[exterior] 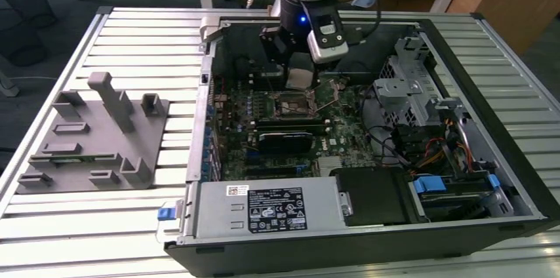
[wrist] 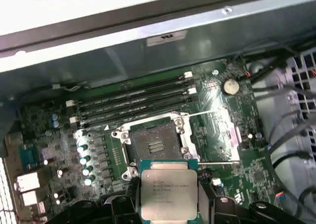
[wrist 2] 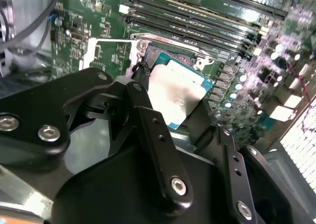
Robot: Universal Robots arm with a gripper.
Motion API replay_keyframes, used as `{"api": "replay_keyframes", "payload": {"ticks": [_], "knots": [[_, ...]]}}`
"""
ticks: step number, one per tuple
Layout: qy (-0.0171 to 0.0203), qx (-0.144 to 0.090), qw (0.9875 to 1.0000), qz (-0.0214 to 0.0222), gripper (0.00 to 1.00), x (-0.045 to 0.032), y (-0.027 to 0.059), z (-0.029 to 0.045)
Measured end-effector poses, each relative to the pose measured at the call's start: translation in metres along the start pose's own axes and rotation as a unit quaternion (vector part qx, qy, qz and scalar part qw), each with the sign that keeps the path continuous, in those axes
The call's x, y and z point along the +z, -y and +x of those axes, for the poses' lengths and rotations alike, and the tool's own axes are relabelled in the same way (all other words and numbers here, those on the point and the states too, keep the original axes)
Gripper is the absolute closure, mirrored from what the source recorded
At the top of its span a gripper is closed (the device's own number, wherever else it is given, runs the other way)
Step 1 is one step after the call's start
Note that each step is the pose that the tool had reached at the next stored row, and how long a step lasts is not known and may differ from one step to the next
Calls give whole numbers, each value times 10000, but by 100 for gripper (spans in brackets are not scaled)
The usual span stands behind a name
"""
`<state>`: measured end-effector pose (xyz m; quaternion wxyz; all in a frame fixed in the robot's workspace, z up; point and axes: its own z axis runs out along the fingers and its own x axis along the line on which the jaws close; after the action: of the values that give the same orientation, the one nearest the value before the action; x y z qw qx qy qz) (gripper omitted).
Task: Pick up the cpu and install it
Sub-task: 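Place the cpu into insertion slot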
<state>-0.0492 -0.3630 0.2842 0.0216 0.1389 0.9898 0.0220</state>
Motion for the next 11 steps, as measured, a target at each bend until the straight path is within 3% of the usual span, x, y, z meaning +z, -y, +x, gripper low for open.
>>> {"api": "replay_keyframes", "payload": {"ticks": [6,11], "knots": [[27,537,9985,20,45,4,0,0],[49,993,9950,37,45,7,0,0]]}}
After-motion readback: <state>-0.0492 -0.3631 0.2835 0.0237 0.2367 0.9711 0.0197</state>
